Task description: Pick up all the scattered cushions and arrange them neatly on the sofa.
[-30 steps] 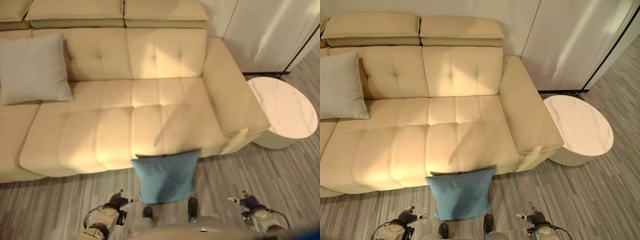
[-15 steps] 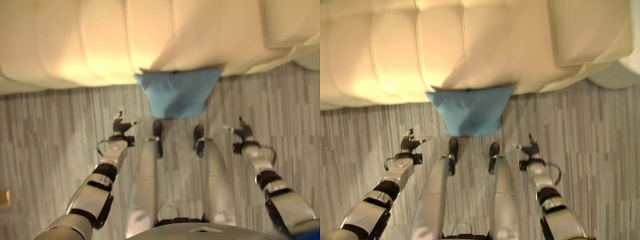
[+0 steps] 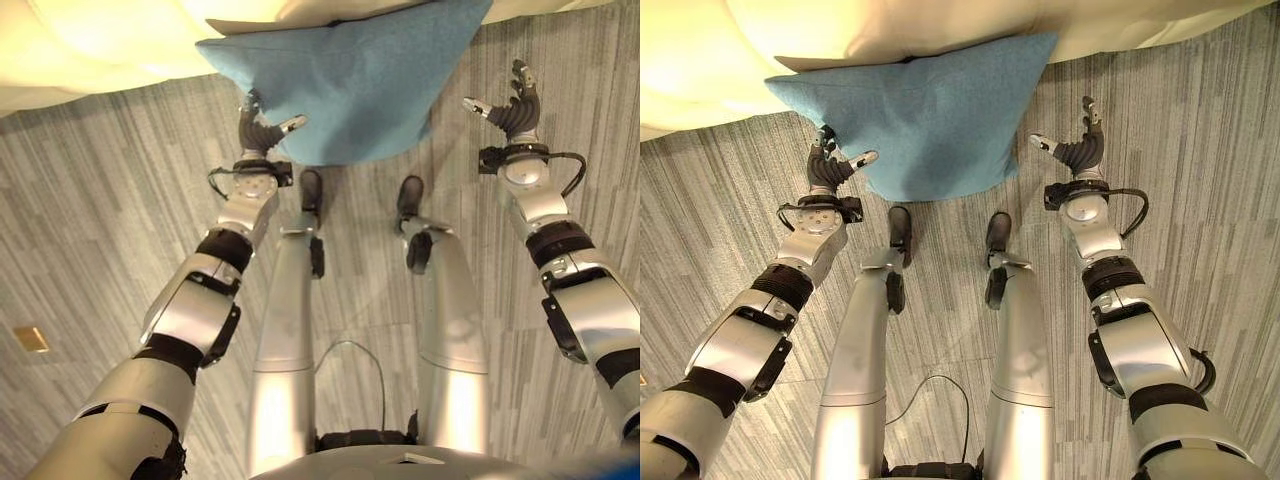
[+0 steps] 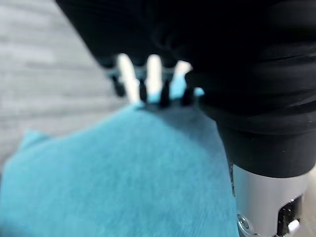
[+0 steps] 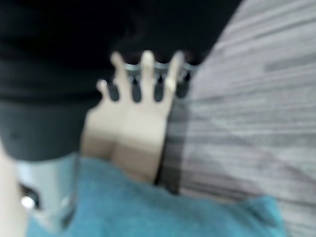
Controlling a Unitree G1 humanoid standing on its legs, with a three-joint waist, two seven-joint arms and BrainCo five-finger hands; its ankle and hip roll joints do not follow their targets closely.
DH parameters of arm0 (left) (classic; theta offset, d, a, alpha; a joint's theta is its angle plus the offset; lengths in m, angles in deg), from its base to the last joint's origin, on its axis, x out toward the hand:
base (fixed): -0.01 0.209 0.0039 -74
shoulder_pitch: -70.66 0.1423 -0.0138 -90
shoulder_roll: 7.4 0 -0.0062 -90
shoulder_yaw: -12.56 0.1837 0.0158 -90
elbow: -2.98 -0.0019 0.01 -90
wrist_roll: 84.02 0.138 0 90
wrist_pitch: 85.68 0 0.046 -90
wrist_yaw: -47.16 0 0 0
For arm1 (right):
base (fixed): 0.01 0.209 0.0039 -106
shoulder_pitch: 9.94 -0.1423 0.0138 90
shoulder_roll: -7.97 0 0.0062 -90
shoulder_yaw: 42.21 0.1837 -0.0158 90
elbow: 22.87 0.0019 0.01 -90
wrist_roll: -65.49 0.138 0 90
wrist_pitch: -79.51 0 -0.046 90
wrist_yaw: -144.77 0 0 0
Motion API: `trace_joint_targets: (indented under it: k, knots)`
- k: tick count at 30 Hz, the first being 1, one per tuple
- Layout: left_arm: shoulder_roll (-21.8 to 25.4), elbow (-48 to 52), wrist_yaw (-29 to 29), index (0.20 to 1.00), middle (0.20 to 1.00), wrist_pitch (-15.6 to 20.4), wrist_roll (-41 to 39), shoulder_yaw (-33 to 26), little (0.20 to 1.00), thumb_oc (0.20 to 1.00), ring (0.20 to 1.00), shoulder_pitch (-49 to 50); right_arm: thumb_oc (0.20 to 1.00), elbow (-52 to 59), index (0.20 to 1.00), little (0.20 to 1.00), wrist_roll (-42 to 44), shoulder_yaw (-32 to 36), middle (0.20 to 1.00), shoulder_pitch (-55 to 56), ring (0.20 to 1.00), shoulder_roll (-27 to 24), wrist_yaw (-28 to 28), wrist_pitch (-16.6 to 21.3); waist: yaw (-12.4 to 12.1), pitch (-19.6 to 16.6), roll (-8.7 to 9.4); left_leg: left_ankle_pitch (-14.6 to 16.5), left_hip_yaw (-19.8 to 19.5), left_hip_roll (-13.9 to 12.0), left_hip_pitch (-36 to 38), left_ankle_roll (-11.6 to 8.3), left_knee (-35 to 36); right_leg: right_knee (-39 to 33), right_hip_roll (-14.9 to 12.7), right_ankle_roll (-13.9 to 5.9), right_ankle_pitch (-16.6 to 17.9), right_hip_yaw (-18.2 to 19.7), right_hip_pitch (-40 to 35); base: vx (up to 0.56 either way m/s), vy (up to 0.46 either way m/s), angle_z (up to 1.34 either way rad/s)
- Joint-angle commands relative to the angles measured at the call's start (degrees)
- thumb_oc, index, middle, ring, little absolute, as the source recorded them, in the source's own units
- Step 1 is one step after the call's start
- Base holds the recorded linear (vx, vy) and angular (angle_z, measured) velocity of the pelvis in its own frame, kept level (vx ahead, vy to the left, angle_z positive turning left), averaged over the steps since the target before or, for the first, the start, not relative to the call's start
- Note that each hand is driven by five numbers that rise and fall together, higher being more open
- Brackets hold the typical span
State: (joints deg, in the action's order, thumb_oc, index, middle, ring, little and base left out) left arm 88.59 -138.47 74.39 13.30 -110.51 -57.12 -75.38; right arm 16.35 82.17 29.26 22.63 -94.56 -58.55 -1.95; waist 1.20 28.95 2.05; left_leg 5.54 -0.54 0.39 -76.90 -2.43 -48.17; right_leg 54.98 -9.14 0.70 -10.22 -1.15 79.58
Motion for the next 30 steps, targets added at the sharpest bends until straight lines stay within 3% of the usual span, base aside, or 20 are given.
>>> trace_joint_targets:
  k: [1, 16, 26, 27, 28, 29, 30]
  knots:
    - [0.7, -3.5, 2.0, 1.000, 1.000, 0.8, -1.3, -0.1, 1.000, 1.000, 1.000, 4.2, 1.000, 0.1, 1.000, 1.000, 0.5, -2.1, 1.000, 5.2, 1.000, -1.8, -1.4, 2.4, 1.6, -9.2, -1.24, -3.5, -2.2, 0.9, -2.7, -2.67, 7.2, -5.3, -1.5, -7.56, 5.0, 4.0, 2.7, 0.06, 0.010, 0.01]
    - [3.8, -1.9, 1.5, 1.000, 1.000, 0.9, -1.6, 3.3, 1.000, 1.000, 1.000, -3.9, 1.000, 1.5, 1.000, 1.000, 0.6, -6.2, 1.000, -1.3, 1.000, -2.0, 0.1, 2.7, 2.1, -8.3, -1.76, -2.5, -1.6, 1.5, -10.2, -2.13, 3.1, -3.0, -0.7, -7.62, 4.6, 5.6, 10.3, 0.03, 0.010, -0.02]
    - [-1.4, -0.1, 2.7, 1.000, 1.000, 1.7, -2.6, 7.2, 1.000, 1.000, 1.000, -12.4, 1.000, 0.6, 1.000, 1.000, -1.5, -13.2, 1.000, -12.9, 1.000, 3.4, 0.9, 1.7, 0.9, -5.9, -3.13, -2.0, -2.4, 1.9, -11.4, -1.56, 0.2, -2.1, 0.0, -7.72, 4.5, 4.5, 10.4, 0.01, 0.013, 0.00]
    - [-1.6, -0.3, 2.6, 1.000, 1.000, 1.8, -3.1, 7.5, 1.000, 1.000, 1.000, -13.2, 0.580, 0.6, 0.580, 0.580, -1.9, -14.1, 0.580, -14.0, 0.580, 4.1, 1.1, 1.6, 0.8, -5.9, -3.17, -2.0, -2.4, 1.8, -11.4, -1.53, 0.1, -2.0, 0.0, -7.71, 4.5, 4.3, 10.4, 0.00, 0.000, 0.00]
    - [-1.7, -0.1, 2.6, 0.595, 0.595, 2.1, -3.6, 7.6, 0.595, 0.595, 0.595, -13.9, 0.244, 0.5, 0.244, 0.244, -1.7, -14.5, 0.244, -14.8, 0.244, 4.8, 1.2, 1.6, 0.7, -5.9, -3.16, -1.9, -2.4, 1.8, -11.4, -1.53, 0.0, -2.1, 0.1, -7.70, 4.5, 4.3, 10.4, 0.00, 0.000, 0.00]
    - [-1.7, 0.1, 2.6, 0.250, 0.250, 2.4, -4.4, 7.4, 0.250, 0.250, 0.250, -14.5, 0.200, 0.7, 0.200, 0.200, -1.5, -14.6, 0.200, -15.4, 0.200, 5.4, 1.3, 1.6, 0.7, -5.9, -3.16, -1.9, -2.5, 1.9, -11.5, -1.52, -0.1, -2.2, 0.1, -7.69, 4.4, 4.2, 10.4, 0.00, 0.000, 0.00]
    - [-1.8, 0.5, 2.7, 0.200, 0.200, 3.0, -5.5, 7.2, 0.200, 0.200, 0.200, -14.9, 0.200, 1.2, 0.200, 0.200, -0.9, -14.4, 0.200, -15.7, 0.200, 6.0, 1.3, 1.8, 0.6, -6.0, -3.13, -1.9, -2.6, 2.0, -11.6, -1.52, -0.2, -2.2, 0.2, -7.70, 4.4, 4.0, 10.4, 0.00, 0.000, 0.00]
